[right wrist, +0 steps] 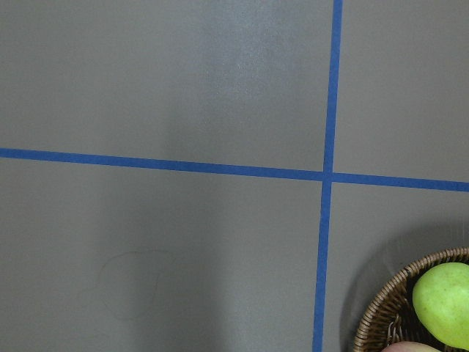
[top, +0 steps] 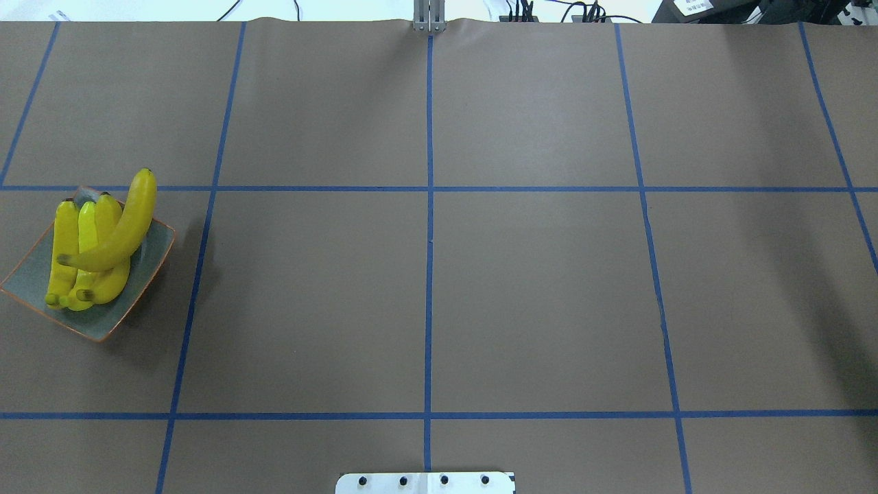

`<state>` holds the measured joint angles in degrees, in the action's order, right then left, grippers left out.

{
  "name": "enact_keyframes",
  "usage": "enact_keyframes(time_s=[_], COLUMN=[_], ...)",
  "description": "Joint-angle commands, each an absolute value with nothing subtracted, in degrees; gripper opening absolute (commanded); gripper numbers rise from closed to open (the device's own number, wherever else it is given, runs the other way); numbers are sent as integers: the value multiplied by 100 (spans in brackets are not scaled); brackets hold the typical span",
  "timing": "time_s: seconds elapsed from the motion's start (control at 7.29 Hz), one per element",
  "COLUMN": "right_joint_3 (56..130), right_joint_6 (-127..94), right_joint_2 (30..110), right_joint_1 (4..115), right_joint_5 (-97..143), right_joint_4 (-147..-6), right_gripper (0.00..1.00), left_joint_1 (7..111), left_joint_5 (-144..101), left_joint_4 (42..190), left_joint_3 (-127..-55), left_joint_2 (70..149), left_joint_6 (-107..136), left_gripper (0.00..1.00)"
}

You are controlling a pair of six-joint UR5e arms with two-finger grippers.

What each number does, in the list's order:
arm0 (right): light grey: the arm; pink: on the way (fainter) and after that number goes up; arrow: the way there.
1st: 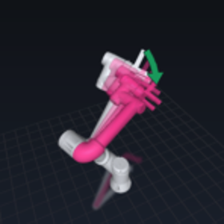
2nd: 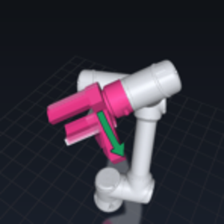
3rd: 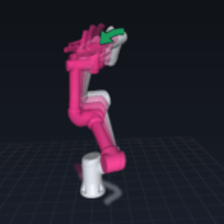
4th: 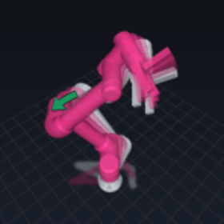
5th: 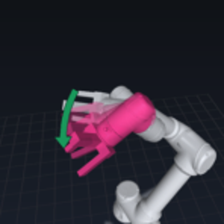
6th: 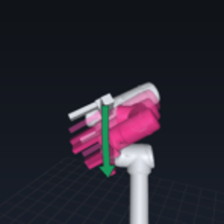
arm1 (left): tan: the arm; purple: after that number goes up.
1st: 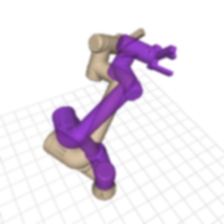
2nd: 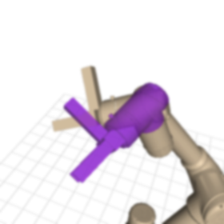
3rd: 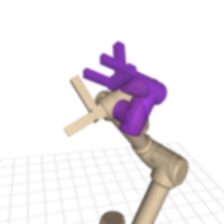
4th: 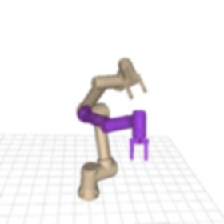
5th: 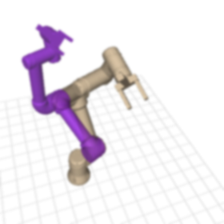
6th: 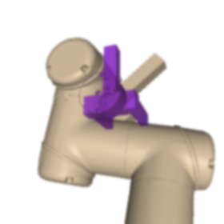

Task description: Transfer all bananas from basket to plate

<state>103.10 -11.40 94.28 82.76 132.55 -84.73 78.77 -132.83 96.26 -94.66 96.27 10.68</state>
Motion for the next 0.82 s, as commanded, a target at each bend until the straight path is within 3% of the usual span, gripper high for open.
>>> enact_keyframes(time_s=[0.0,0.69], right_joint_3=[10301,10309], right_joint_6=[-1151,-1151], right_joint_2=[9448,9475], right_joint_1=[8279,8279], right_joint_5=[13263,13271], right_joint_4=[-8473,-8464], right_gripper=[100,100], left_joint_1=[7971,7998], left_joint_5=[-13280,-13298], left_joint_4=[9633,9659], left_joint_3=[-9466,-9466], left_joint_2=[9519,9475], left_joint_6=[1063,1063], left_gripper=[100,100])
